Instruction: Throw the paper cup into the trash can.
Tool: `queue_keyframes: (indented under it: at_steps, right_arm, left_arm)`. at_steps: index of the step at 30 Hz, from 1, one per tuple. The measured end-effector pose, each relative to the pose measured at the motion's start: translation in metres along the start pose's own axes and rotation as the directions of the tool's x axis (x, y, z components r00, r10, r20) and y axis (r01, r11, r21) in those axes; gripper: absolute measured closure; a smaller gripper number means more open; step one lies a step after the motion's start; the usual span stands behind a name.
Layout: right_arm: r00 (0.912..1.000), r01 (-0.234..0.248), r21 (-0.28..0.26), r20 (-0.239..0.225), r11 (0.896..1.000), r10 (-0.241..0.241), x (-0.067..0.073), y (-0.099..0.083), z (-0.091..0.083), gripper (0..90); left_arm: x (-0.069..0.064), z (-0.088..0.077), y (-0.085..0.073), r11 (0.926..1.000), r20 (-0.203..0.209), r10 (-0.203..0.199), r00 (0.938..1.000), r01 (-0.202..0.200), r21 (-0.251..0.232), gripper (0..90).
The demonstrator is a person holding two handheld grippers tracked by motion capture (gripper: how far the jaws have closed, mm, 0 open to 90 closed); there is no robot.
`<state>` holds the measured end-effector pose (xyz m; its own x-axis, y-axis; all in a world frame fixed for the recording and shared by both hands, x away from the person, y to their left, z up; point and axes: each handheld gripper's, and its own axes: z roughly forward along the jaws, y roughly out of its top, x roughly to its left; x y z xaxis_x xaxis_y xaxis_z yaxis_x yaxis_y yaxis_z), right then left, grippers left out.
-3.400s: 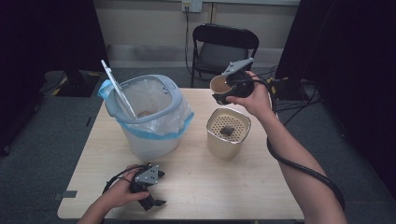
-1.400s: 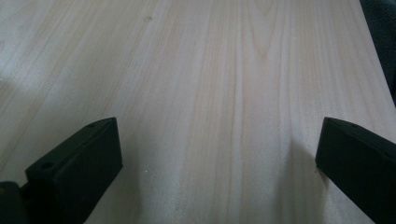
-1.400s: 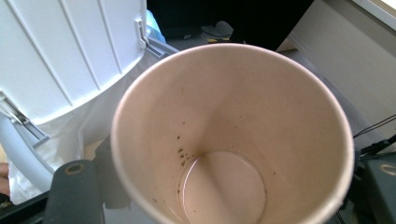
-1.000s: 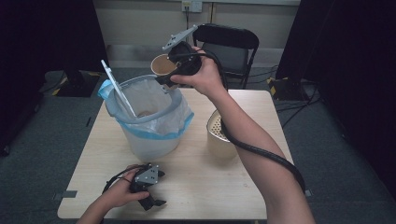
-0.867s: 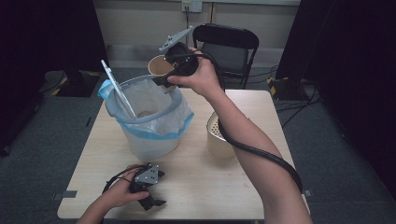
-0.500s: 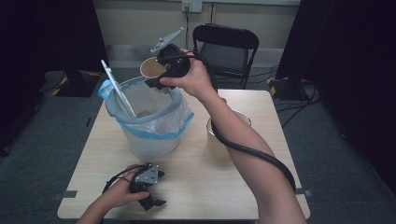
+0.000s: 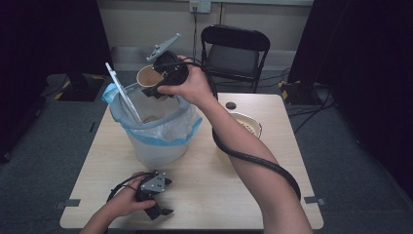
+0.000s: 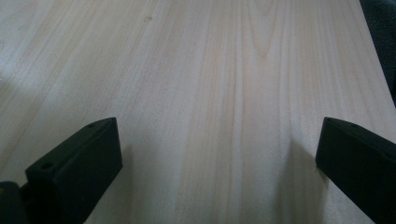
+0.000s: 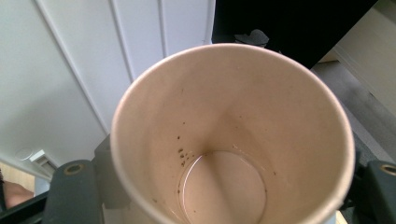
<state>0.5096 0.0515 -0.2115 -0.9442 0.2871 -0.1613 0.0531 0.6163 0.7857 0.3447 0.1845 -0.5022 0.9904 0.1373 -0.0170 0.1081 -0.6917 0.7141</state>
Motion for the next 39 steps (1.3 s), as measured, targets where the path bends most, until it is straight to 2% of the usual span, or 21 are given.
queue_keyframes:
  at_steps: [11, 13, 19, 29, 39]
  right_arm:
    - [0.9997, -0.003, 0.004, -0.023, 1.0, 0.003, 0.004, 0.001, 0.01, 24.2]
    - [0.9991, -0.017, -0.004, -0.038, 1.0, 0.017, 0.004, 0.0, 0.011, 23.6]
    - [0.9983, -0.033, 0.01, -0.048, 0.999, 0.034, 0.005, -0.002, 0.013, 17.3]
    - [0.9978, -0.043, 0.008, -0.05, 0.999, 0.043, 0.001, -0.008, 0.004, 17.8]
    - [0.997, -0.053, 0.021, -0.055, 0.998, 0.054, 0.0, -0.026, -0.012, 17.8]
  left_arm:
    - [0.0, 0.0, 0.0, 1.0, -0.001, 0.0, 1.0, 0.0, 0.001, 0.0]
    - [0.0, 0.0, 0.0, 1.0, -0.002, 0.001, 1.0, -0.001, 0.001, 0.0]
    - [0.0, 0.0, 0.0, 1.0, -0.001, 0.0, 1.0, 0.0, 0.001, 0.0]
    - [0.0, 0.0, 0.0, 1.0, 0.0, 0.001, 1.0, -0.001, 0.0, 0.0]
    - [0.0, 0.0, 0.0, 1.0, 0.0, 0.0, 1.0, 0.0, -0.002, 0.0]
